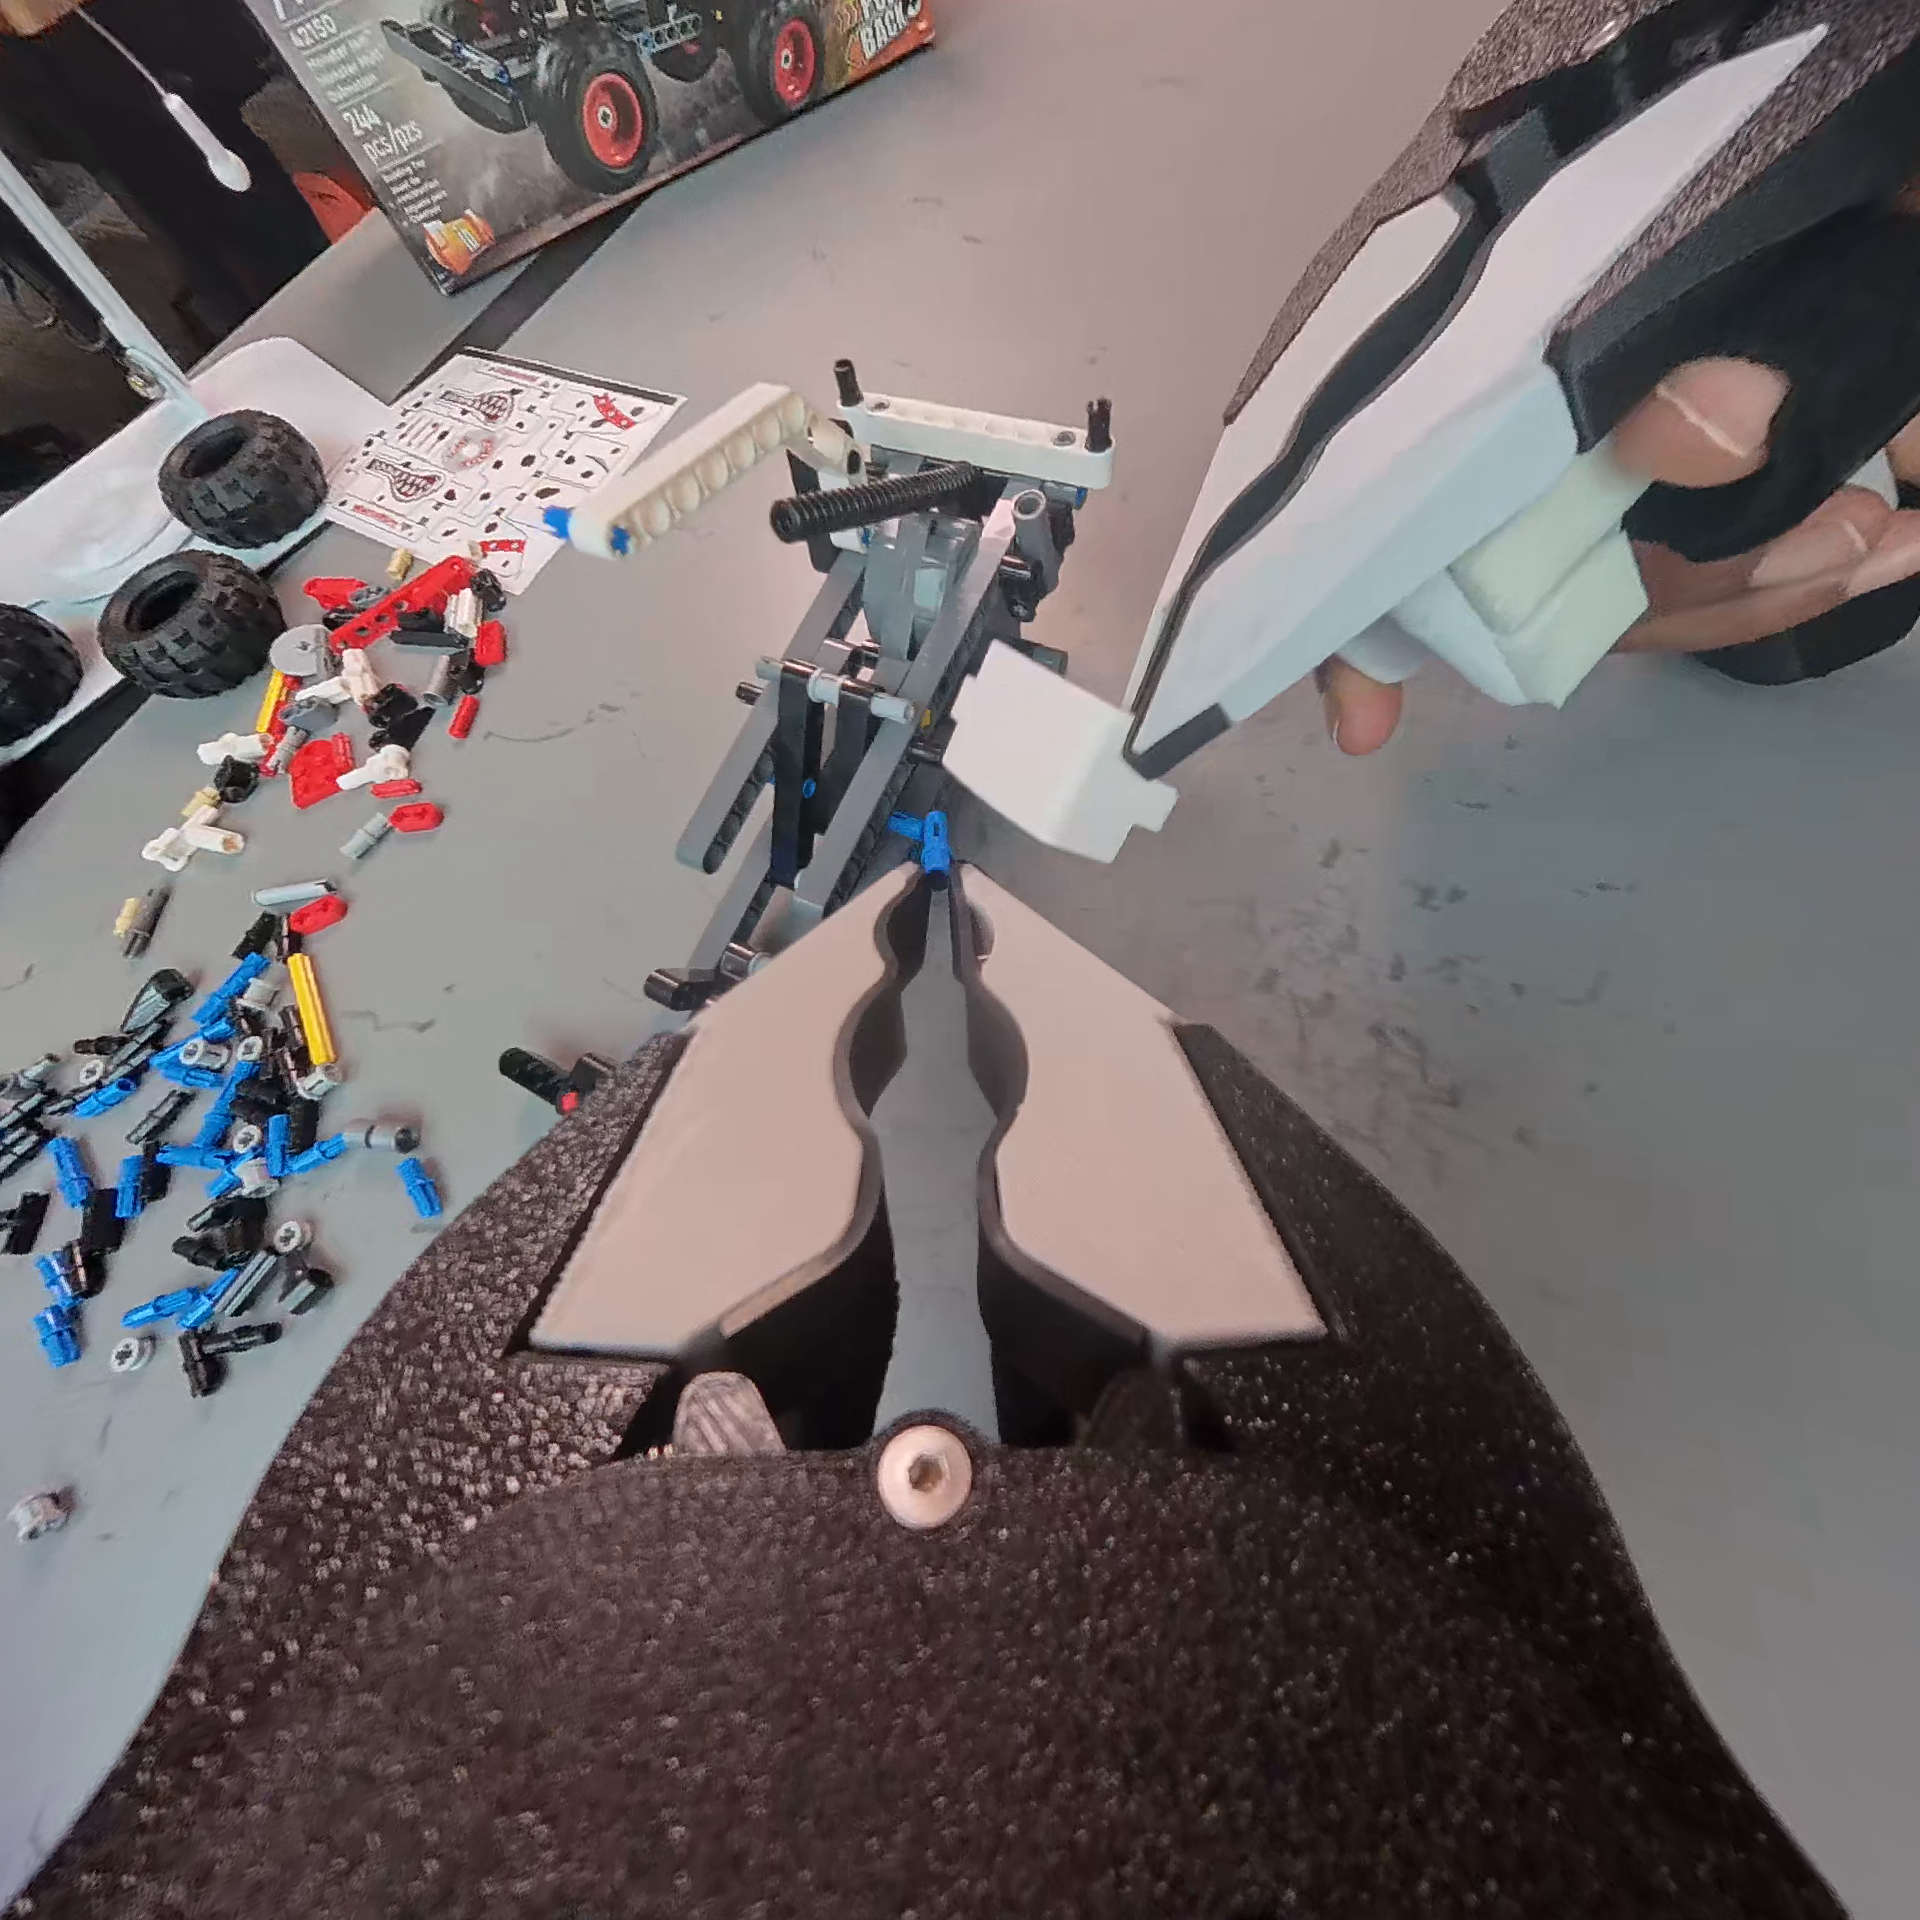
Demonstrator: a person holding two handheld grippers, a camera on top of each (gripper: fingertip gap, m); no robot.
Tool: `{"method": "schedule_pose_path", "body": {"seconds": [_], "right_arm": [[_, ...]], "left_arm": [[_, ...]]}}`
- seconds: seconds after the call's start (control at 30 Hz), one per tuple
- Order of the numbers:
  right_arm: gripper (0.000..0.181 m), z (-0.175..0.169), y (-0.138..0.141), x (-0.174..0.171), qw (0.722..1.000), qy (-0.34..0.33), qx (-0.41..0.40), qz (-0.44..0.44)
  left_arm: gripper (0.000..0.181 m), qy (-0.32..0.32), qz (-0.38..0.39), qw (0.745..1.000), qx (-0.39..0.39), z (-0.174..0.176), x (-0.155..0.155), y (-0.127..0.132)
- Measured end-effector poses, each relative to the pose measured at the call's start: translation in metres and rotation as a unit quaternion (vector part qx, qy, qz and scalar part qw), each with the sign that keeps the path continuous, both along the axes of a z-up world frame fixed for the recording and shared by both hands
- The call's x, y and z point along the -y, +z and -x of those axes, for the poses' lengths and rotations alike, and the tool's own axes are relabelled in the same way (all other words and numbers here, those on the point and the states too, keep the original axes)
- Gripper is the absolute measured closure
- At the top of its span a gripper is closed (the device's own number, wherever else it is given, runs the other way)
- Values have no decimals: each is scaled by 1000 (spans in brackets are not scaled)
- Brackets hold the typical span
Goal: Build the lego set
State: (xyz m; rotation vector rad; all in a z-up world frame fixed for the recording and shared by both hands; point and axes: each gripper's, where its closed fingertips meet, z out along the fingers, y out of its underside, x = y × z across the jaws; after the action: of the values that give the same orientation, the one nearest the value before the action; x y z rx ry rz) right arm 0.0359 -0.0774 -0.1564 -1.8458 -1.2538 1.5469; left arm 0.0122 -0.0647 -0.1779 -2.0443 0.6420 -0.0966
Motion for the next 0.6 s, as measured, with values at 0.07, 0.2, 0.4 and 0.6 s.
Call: {"method": "schedule_pose_path", "body": {"seconds": [0.07,0.2,0.4,0.6], "right_arm": [[180,-4,1,-7,1000,-4,2,-18],[180,-7,15,4,998,40,-43,5],[180,-36,69,41,959,186,-215,3],[180,-54,93,59,922,236,-307,-11]], "left_arm": [[178,-10,-2,1000,3,-1,1,1],[178,-50,-7,997,49,-11,6,9],[177,-168,-44,952,254,-27,29,64],[177,-256,-56,882,392,-45,59,110]]}}
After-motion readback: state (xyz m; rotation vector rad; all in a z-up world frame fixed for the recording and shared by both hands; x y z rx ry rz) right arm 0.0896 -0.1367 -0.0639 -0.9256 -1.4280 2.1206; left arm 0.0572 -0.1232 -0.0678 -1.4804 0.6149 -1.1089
